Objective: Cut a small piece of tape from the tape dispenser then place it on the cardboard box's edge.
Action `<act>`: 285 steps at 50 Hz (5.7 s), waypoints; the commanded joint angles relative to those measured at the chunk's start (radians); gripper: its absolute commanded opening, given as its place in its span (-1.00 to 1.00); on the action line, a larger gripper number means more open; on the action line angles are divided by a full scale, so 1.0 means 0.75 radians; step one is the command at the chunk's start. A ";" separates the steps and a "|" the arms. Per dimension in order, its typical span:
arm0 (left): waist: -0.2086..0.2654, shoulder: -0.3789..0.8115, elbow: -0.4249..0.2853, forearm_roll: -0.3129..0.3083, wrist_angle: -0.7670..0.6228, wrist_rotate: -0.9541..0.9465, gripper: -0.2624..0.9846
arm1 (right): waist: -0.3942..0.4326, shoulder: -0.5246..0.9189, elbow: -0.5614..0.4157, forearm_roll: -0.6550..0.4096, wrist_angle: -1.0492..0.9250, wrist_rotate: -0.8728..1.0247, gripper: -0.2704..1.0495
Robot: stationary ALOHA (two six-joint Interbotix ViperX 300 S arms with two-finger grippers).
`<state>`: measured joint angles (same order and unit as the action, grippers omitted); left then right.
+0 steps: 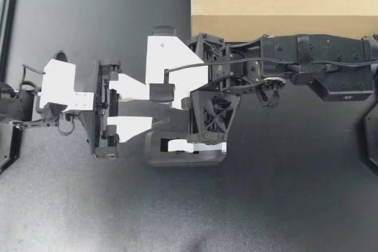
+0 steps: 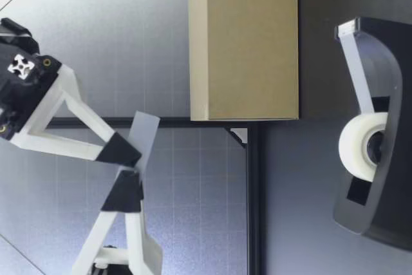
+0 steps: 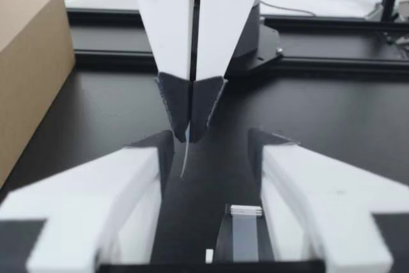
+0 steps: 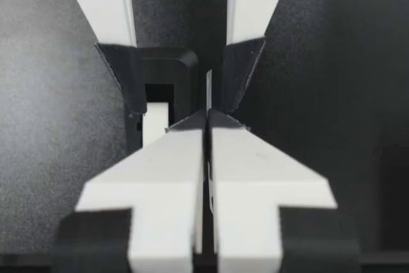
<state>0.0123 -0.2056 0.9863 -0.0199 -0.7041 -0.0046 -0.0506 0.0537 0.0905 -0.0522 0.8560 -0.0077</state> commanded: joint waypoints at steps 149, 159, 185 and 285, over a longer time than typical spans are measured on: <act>0.413 0.562 -0.448 -0.779 -0.061 -0.689 -0.76 | -0.589 -0.065 0.618 -0.112 -1.158 0.051 -0.75; 0.413 0.562 -0.444 -0.779 -0.057 -0.689 -0.76 | -0.603 -0.016 0.581 -0.112 -1.149 0.039 -0.75; 0.413 0.560 -0.440 -0.779 -0.057 -0.689 -0.76 | -0.654 0.088 0.511 -0.112 -1.125 0.029 -0.75; -0.053 -0.104 -0.055 -0.217 0.084 0.211 0.09 | 0.020 -0.552 0.941 -0.088 -1.397 0.270 -0.75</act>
<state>-0.0215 -0.2531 0.9526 -0.1979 -0.6366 0.1534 -0.0430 -0.3313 0.7977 -0.1197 -0.1549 0.1917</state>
